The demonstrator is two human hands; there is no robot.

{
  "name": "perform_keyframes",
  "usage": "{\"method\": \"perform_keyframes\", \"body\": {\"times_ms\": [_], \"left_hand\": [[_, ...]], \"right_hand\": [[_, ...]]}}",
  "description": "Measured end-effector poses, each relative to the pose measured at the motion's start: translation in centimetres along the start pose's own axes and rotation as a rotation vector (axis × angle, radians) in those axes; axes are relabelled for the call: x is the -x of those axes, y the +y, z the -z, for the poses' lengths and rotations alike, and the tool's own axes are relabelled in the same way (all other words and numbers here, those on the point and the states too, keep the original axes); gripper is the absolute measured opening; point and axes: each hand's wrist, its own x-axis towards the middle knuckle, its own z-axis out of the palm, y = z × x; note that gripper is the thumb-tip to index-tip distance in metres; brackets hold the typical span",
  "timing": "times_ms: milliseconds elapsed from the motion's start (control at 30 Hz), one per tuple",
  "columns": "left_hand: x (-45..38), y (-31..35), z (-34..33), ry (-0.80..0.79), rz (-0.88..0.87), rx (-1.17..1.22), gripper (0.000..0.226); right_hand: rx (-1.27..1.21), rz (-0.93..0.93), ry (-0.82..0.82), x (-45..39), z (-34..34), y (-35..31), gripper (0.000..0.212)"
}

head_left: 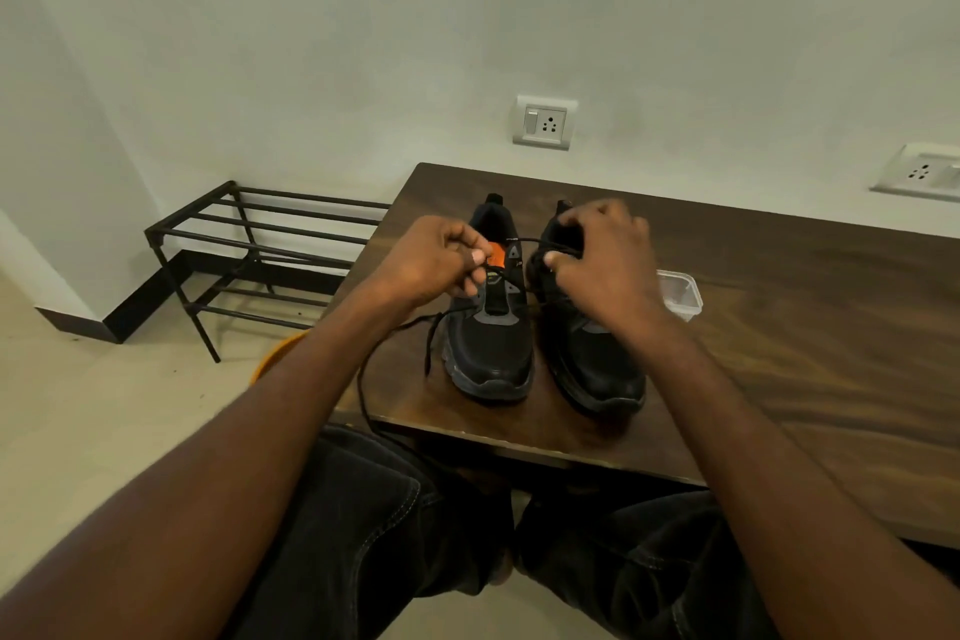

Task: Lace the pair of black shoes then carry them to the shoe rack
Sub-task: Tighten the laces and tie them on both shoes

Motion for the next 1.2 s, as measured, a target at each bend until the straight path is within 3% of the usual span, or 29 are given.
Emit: {"method": "perform_keyframes", "body": {"times_ms": [100, 233, 333, 467, 733, 1000, 1200], "left_hand": [[-0.2, 0.4, -0.6, 0.009, -0.046, 0.072, 0.010], [-0.9, -0.4, -1.0, 0.079, -0.047, 0.019, 0.008], [-1.8, -2.2, -0.8, 0.070, 0.000, -0.170, 0.008], [-2.1, -3.5, -0.6, -0.140, 0.056, -0.466, 0.013], [-2.2, -3.3, -0.5, -0.125, 0.042, -0.557, 0.013], [-1.9, -3.3, 0.0, -0.160, 0.017, -0.535, 0.006], [-2.4, -3.6, 0.2, -0.143, -0.171, -0.657, 0.063]], "right_hand": [[-0.255, 0.150, -0.104, -0.1, -1.8, -1.7, 0.045], [-0.593, 0.034, -0.200, 0.0, -3.9, -1.9, 0.012], [-0.520, -0.020, -0.183, -0.3, -4.3, -1.2, 0.013], [-0.499, -0.041, -0.218, -0.3, -5.1, -0.8, 0.013], [-0.240, 0.077, -0.190, -0.1, -7.4, -1.3, 0.017], [-0.135, 0.128, -0.189, -0.2, -7.7, -0.9, 0.019], [-0.049, 0.135, -0.202, -0.3, -7.2, -0.8, 0.024]]}}
